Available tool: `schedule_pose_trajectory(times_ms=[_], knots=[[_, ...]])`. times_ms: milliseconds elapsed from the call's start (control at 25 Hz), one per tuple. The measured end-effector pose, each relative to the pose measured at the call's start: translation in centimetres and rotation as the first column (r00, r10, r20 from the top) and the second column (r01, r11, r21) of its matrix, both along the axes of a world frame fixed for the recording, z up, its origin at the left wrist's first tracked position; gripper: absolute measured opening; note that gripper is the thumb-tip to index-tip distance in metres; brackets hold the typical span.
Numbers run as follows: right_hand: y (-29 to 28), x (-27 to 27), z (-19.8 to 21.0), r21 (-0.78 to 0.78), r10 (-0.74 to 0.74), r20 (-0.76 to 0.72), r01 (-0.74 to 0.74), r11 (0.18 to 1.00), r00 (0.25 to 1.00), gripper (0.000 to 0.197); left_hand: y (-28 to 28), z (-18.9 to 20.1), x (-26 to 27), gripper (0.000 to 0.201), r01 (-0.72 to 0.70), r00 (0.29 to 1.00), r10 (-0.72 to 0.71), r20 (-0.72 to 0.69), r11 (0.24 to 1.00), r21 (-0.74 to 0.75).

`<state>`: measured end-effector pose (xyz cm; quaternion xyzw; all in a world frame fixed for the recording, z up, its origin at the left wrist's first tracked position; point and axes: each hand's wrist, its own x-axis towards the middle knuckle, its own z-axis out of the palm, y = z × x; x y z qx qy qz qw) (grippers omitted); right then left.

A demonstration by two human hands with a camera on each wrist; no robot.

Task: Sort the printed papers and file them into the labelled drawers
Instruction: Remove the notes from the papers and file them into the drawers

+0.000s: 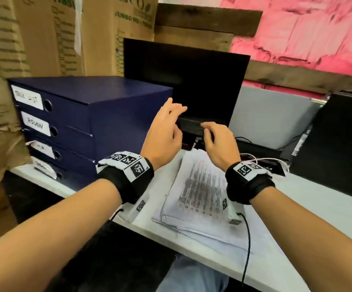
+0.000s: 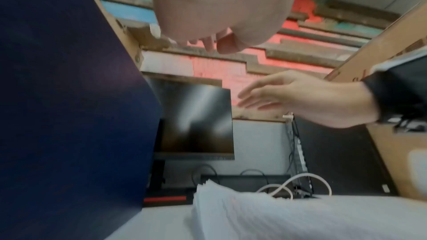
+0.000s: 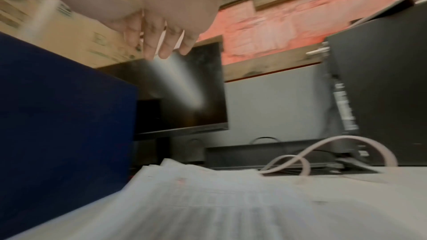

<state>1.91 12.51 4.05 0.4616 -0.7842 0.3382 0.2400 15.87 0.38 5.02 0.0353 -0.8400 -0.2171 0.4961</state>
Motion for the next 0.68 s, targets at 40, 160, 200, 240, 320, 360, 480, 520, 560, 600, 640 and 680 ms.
schedule_pose_trajectory(times_ms=[40, 160, 200, 240, 320, 360, 480, 520, 560, 600, 640, 680], knots=[[1.5, -1.4, -0.3, 0.010, -0.043, -0.002, 0.043, 0.999, 0.999, 0.030, 0.0, -1.2, -1.7, 0.050, 0.004, 0.998, -0.006, 0.055, 0.999, 0.034], [4.0, -4.3, -0.6, 0.018, -0.142, -0.035, 0.143, 0.990, 0.989, 0.030, -1.2, -4.3, -5.4, 0.048, -0.063, 0.976, 0.058, 0.210, 0.998, 0.017], [4.3, -5.4, -0.7, 0.017, -0.171, -0.047, 0.172, 0.985, 0.984, 0.029, -1.8, -5.1, -6.8, 0.048, -0.086, 0.964, 0.092, 0.248, 0.996, -0.034], [4.2, -5.7, -0.9, 0.015, -0.186, -0.058, 0.187, 0.982, 0.981, 0.029, -2.4, -5.8, -7.2, 0.047, -0.108, 0.952, 0.127, 0.277, 0.991, -0.083], [3.6, -6.6, -1.8, 0.035, -0.206, -0.069, 0.209, 0.977, 0.976, 0.030, -3.2, -7.0, -9.2, 0.045, -0.130, 0.930, 0.156, 0.332, 0.987, -0.099], [3.0, -7.0, -2.4, 0.063, -0.205, -0.079, 0.210, 0.976, 0.976, 0.029, -3.4, -7.6, -10.1, 0.043, -0.141, 0.918, 0.159, 0.362, 0.987, -0.075], [1.6, -7.5, -4.9, 0.250, -0.176, -0.075, 0.190, 0.950, 0.981, 0.027, -3.4, -9.2, -11.8, 0.038, -0.200, 0.859, 0.166, 0.485, 0.980, 0.019], [1.4, -7.7, -5.6, 0.333, -0.169, -0.043, 0.174, 0.927, 0.985, 0.029, -3.5, -9.6, -11.9, 0.037, -0.218, 0.841, 0.161, 0.516, 0.974, 0.053], [1.4, -7.9, -6.3, 0.408, -0.168, 0.000, 0.153, 0.900, 0.986, 0.032, -3.5, -9.9, -12.0, 0.037, -0.228, 0.832, 0.153, 0.533, 0.971, 0.078], [1.4, -8.3, -6.9, 0.473, -0.181, 0.047, 0.138, 0.870, 0.982, 0.035, -3.5, -10.2, -12.1, 0.036, -0.228, 0.829, 0.143, 0.540, 0.969, 0.092], [1.4, -8.6, -7.5, 0.529, -0.204, 0.090, 0.127, 0.839, 0.975, 0.038, -3.4, -10.3, -12.3, 0.036, -0.224, 0.826, 0.132, 0.548, 0.969, 0.103], [1.4, -8.9, -7.8, 0.575, -0.230, 0.125, 0.118, 0.809, 0.965, 0.041, -3.3, -10.4, -12.4, 0.037, -0.217, 0.817, 0.116, 0.564, 0.969, 0.115]])
